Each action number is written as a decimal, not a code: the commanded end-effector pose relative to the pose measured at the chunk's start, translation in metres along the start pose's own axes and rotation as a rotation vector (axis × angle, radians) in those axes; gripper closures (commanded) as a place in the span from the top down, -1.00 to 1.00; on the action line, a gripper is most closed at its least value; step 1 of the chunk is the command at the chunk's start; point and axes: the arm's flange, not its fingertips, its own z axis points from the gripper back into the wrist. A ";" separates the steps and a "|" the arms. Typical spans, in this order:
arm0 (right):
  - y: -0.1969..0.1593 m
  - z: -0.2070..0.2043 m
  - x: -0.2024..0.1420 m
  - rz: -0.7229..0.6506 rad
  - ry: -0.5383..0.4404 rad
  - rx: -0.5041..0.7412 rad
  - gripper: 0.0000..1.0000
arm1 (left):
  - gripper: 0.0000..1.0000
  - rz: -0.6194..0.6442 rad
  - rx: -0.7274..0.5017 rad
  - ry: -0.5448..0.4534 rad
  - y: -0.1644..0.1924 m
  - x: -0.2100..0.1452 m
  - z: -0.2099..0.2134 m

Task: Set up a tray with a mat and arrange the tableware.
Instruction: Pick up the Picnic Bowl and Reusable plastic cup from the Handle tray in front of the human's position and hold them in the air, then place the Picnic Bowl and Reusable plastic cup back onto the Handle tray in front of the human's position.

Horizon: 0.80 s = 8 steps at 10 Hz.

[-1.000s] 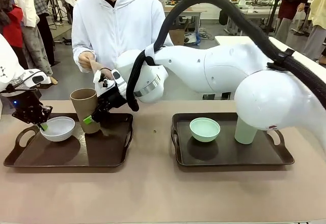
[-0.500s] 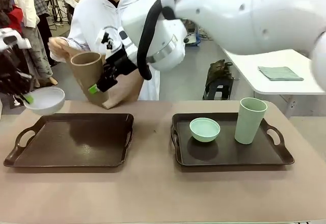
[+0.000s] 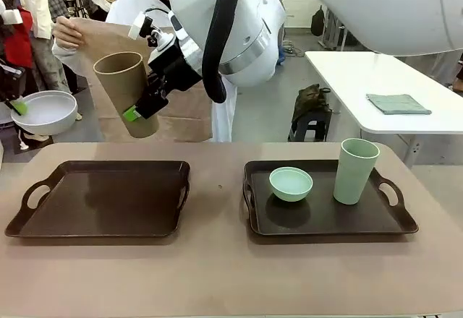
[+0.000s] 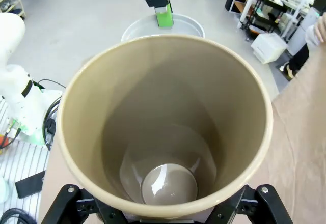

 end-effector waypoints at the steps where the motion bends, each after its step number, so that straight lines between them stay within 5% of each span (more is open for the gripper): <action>1: 0.008 0.007 -0.018 -0.049 -0.012 -0.024 0.40 | -1.00 0.029 0.022 0.026 -0.003 -0.002 0.008; 8: 0.000 0.000 0.000 0.000 0.000 0.000 0.40 | -1.00 0.000 0.000 0.000 0.000 0.000 0.000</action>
